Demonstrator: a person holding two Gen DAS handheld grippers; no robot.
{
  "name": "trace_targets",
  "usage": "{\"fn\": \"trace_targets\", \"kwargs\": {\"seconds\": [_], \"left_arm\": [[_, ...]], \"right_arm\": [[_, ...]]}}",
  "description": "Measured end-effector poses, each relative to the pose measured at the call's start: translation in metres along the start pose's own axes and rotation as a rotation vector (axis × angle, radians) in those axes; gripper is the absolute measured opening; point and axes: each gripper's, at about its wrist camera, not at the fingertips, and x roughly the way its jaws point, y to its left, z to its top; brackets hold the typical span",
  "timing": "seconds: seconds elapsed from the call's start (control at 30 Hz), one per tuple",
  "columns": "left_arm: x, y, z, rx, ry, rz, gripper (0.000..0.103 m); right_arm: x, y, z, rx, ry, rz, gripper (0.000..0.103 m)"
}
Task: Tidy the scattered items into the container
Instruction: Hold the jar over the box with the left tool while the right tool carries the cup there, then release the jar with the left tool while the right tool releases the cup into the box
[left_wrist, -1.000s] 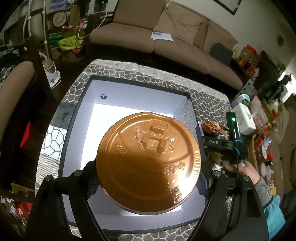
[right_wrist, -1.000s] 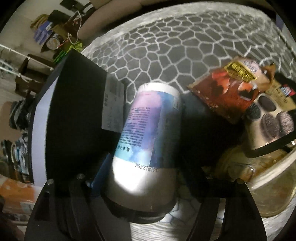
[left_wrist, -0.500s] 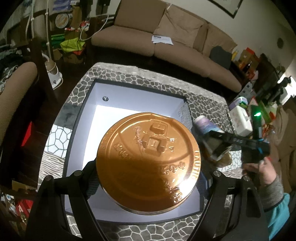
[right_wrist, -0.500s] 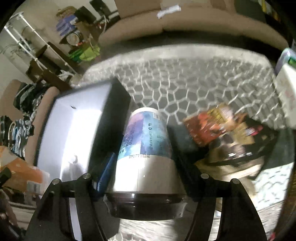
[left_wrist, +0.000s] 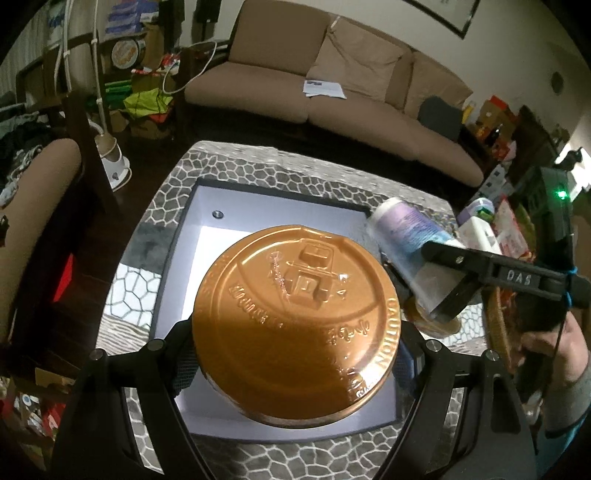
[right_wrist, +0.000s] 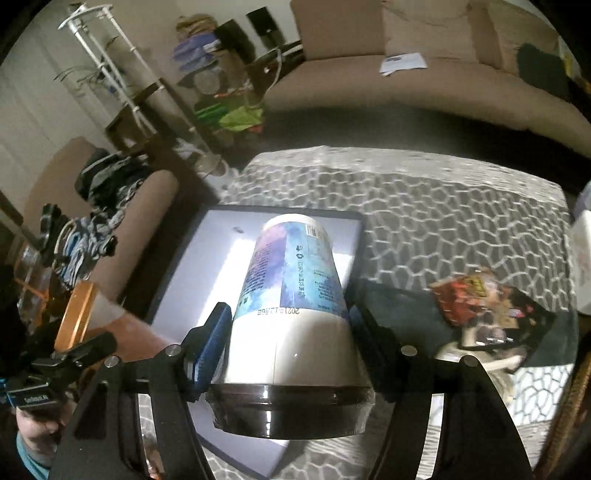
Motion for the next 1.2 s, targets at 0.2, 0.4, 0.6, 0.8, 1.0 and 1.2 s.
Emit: {"fn": "trace_targets", "kwargs": {"seconds": [0.2,0.4,0.6,0.8,1.0,1.2], "left_arm": [[0.025,0.013,0.013,0.035,-0.002,0.059,0.081],[0.075,0.031,0.030,0.048,0.040,0.097,0.081],[0.114,0.047,0.042,0.053,0.066,0.115,0.081],[0.142,0.063,0.050,0.055,0.084,0.155,0.081],[0.158,0.069,0.055,0.053,0.098,0.164,0.081],[0.169,0.069,0.057,0.063,0.112,0.169,0.082]], "right_arm": [[0.056,0.017,0.009,-0.029,0.057,0.009,0.069],[0.100,0.020,0.023,-0.056,0.094,-0.032,0.069],[0.139,0.021,0.034,-0.095,0.133,-0.076,0.069],[0.173,0.026,0.034,-0.151,0.172,-0.123,0.069],[0.197,0.030,0.032,-0.184,0.206,-0.159,0.069],[0.212,0.036,0.033,-0.201,0.220,-0.162,0.069]]}}
